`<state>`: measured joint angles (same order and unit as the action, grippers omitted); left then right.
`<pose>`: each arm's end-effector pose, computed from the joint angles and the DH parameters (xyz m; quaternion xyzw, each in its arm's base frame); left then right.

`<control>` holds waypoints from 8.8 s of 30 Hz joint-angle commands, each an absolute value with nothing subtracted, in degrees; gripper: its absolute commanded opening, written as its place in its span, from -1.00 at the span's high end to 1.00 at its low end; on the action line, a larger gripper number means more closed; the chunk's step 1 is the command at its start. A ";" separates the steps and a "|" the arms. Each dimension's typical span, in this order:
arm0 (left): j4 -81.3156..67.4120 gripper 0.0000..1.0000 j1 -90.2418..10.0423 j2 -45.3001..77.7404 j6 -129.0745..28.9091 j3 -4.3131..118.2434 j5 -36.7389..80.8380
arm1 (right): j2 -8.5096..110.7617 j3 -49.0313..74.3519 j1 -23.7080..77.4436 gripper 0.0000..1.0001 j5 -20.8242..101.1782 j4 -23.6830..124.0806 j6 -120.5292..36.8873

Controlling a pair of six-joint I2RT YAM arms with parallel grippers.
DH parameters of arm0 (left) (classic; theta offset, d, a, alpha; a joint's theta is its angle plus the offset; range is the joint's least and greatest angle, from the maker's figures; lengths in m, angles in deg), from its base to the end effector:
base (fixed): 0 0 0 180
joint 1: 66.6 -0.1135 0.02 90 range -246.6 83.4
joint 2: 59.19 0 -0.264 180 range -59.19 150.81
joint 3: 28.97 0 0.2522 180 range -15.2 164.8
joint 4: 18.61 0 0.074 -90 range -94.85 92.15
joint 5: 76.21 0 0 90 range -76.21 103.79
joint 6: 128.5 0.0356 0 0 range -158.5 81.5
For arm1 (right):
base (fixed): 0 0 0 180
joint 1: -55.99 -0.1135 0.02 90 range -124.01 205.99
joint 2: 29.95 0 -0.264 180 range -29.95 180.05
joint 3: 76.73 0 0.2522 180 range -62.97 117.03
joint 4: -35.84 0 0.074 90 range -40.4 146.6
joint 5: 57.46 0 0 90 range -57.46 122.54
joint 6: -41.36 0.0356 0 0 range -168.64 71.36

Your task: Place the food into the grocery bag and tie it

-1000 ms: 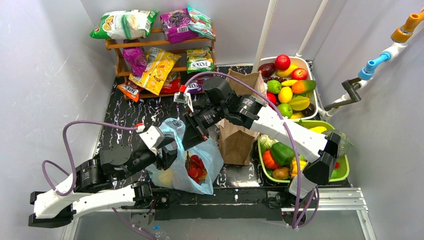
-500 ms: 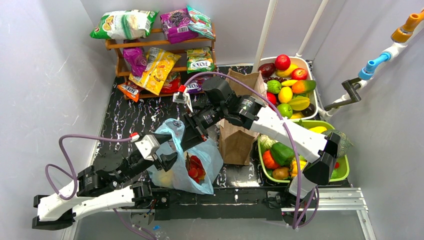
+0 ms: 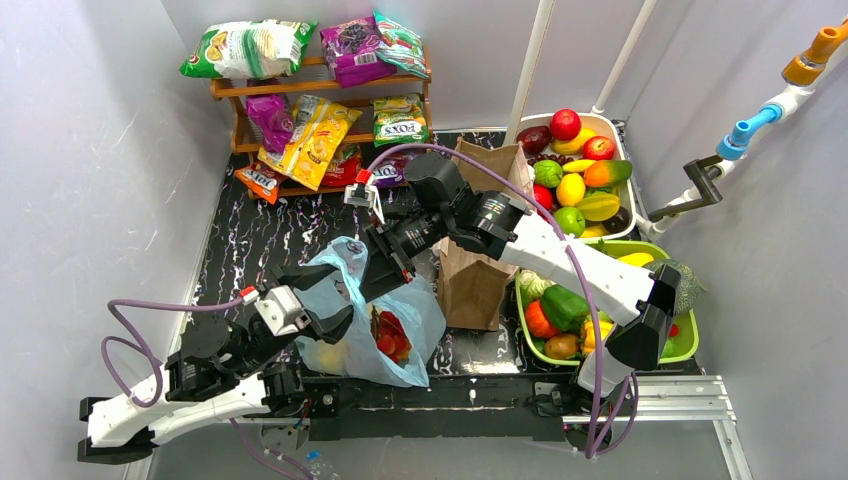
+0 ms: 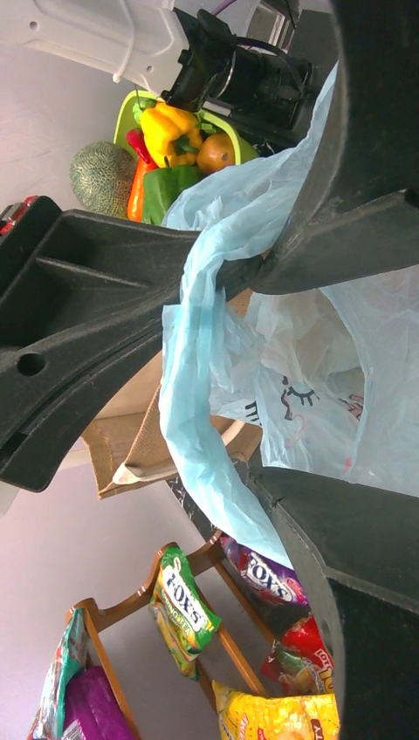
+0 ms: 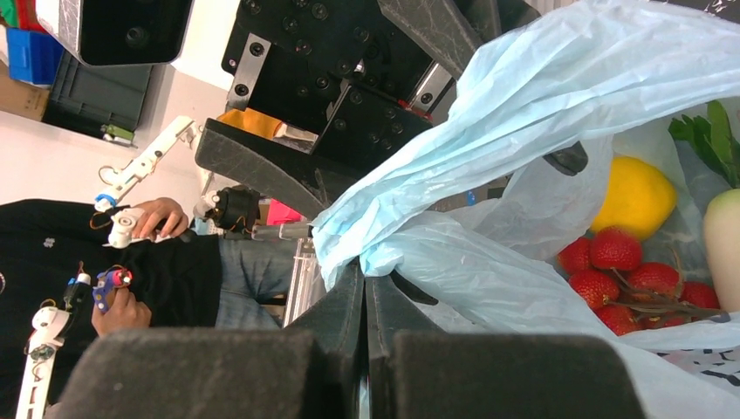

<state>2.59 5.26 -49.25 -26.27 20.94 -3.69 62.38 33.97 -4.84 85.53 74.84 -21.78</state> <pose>0.0274 -0.0494 0.3558 0.2937 0.5102 -0.3227 0.7411 0.1503 0.3277 0.4231 -0.4578 0.6297 0.6174 0.1132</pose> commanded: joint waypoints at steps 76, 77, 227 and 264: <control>1.49 1.00 5.46 -41.73 -34.13 23.02 -7.49 | 45.59 21.49 1.63 0.34 62.18 77.85 -22.13; 1.83 1.00 5.47 -42.05 -34.44 23.06 -7.48 | 45.96 21.36 1.67 0.36 62.87 77.58 -22.12; 0.71 1.00 5.47 -45.77 -43.04 23.74 -12.39 | 51.21 6.52 -16.89 0.90 26.43 38.28 10.29; 28.88 1.00 5.46 -32.66 -55.23 41.17 -10.82 | 46.34 21.59 -16.60 0.97 15.47 66.42 -1.97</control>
<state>23.71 5.17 -33.47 -52.70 38.57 -13.78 48.87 17.41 -17.08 20.02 66.82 1.01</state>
